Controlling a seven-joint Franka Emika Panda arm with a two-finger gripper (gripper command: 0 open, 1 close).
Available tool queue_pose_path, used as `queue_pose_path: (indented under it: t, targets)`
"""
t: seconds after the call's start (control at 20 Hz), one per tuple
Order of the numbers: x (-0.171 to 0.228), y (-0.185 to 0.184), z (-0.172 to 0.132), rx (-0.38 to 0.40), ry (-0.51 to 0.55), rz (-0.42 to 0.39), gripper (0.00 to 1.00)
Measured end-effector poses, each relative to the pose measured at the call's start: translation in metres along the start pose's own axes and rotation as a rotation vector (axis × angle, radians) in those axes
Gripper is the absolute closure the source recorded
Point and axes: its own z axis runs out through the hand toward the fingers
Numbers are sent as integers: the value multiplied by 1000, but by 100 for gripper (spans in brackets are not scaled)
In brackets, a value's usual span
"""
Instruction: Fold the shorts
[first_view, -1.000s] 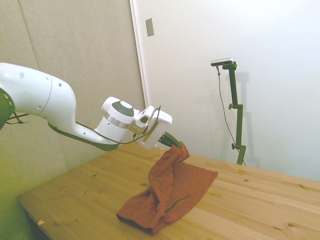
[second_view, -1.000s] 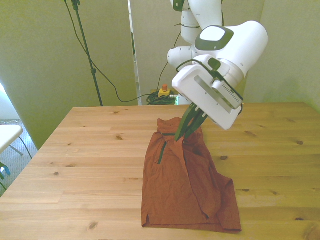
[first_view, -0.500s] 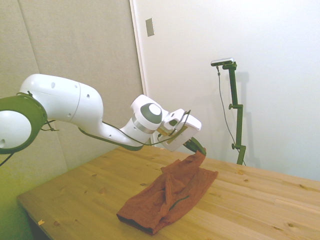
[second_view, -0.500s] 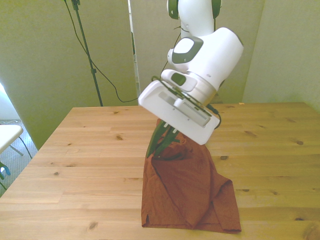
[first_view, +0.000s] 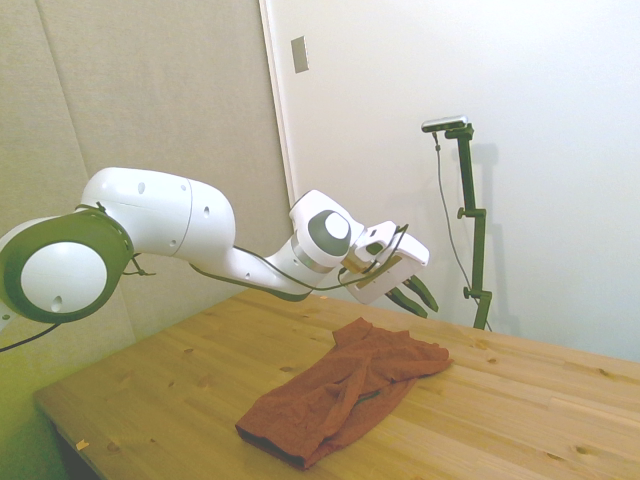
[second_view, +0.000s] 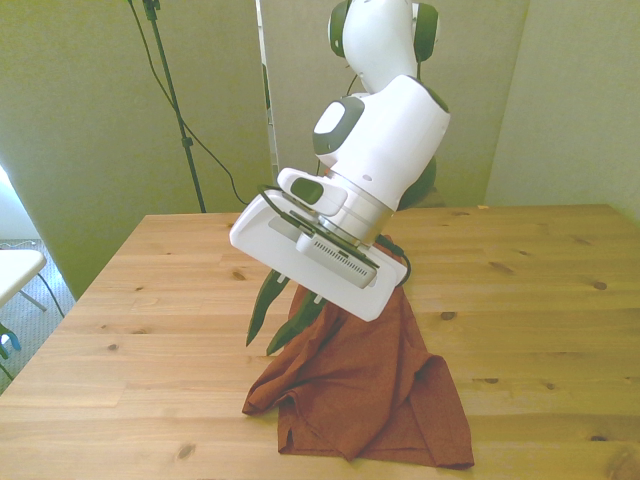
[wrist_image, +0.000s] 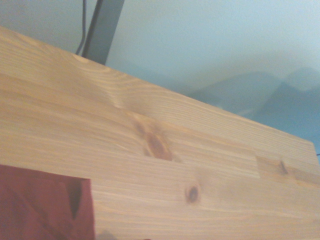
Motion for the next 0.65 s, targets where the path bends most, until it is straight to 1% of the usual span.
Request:
queue_pose_path:
  t: [0.15, 0.35, 0.45, 0.55, 0.65]
  targets:
    - [-15, -4, -25, 75, -134, 56, 0]
    - [-57, 8, -79, 143, -360, 89, 0]
    - [-84, 14, -115, 175, -478, 82, 0]
    - [-119, 19, -157, 201, -600, 64, 0]
    - [-156, 27, -195, 235, -709, 23, 0]
